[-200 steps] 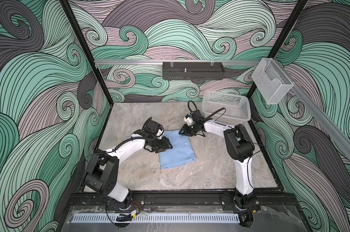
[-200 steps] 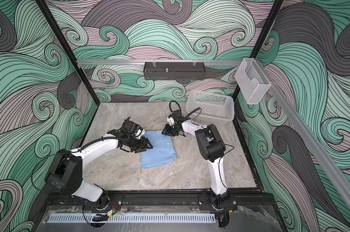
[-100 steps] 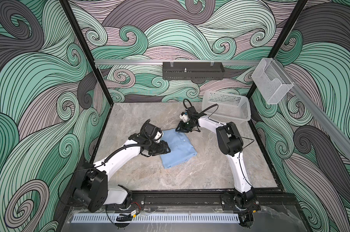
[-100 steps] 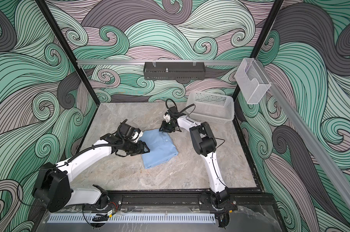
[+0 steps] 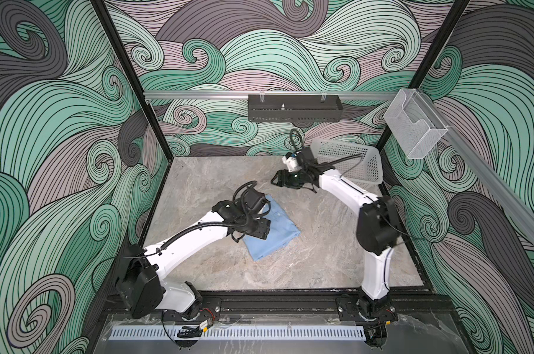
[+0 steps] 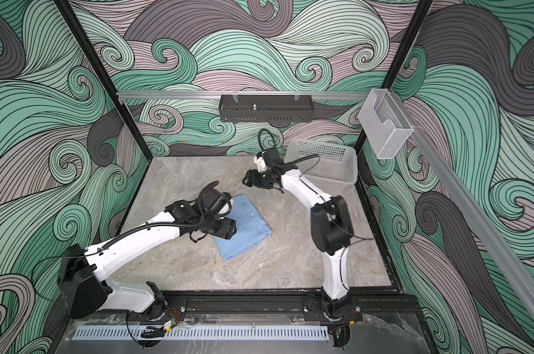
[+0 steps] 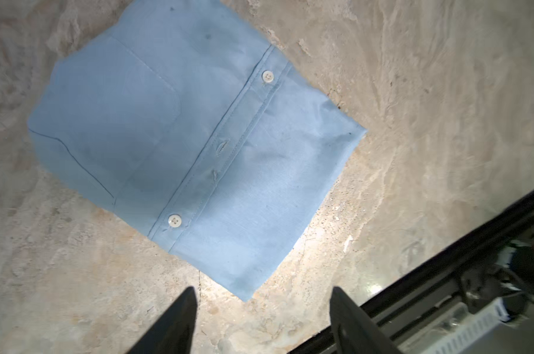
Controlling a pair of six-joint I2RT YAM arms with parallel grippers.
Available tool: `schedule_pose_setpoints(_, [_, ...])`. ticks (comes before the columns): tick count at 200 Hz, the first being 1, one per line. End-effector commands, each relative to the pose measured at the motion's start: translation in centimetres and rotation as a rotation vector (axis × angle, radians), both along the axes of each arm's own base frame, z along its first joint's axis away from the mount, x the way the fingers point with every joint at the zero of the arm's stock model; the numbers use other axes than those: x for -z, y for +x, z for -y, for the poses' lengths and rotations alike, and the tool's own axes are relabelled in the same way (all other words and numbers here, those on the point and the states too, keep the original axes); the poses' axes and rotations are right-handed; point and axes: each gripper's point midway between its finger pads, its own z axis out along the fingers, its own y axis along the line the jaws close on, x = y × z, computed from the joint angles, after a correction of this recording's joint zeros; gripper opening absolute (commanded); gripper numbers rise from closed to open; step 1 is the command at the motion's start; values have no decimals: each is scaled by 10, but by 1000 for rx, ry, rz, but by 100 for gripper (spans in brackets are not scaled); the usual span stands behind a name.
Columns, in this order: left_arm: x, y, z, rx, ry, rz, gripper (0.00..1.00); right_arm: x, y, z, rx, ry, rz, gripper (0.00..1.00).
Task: Fold and stack the long sleeve shirts
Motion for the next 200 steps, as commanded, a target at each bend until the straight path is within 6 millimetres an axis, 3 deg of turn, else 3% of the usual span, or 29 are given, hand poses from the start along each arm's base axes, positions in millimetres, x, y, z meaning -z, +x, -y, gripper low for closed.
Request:
schedule_pose_setpoints(1, [11, 6, -15, 88, 328, 115, 74, -41, -10, 57, 151, -5, 78, 71])
schedule_pose_setpoints(20, [21, 0, 12, 186, 450, 135, 84, -50, -36, 97, 223, 2, 95, 71])
schedule_pose_setpoints(45, [39, -7, 41, 252, 588, 159, 97, -56, -72, 135, 282, -13, 114, 70])
schedule_pose_setpoints(82, [66, -5, 46, 260, 737, 137, 99, -59, -110, 172, 336, -26, 124, 70])
schedule_pose_setpoints(118, [79, -10, 44, 291, 825, 134, 99, -52, -128, 185, 361, -21, 107, 70])
schedule_pose_setpoints(200, [116, -5, 43, 325, 928, 159, 92, -47, -129, 184, 357, -3, 89, 69])
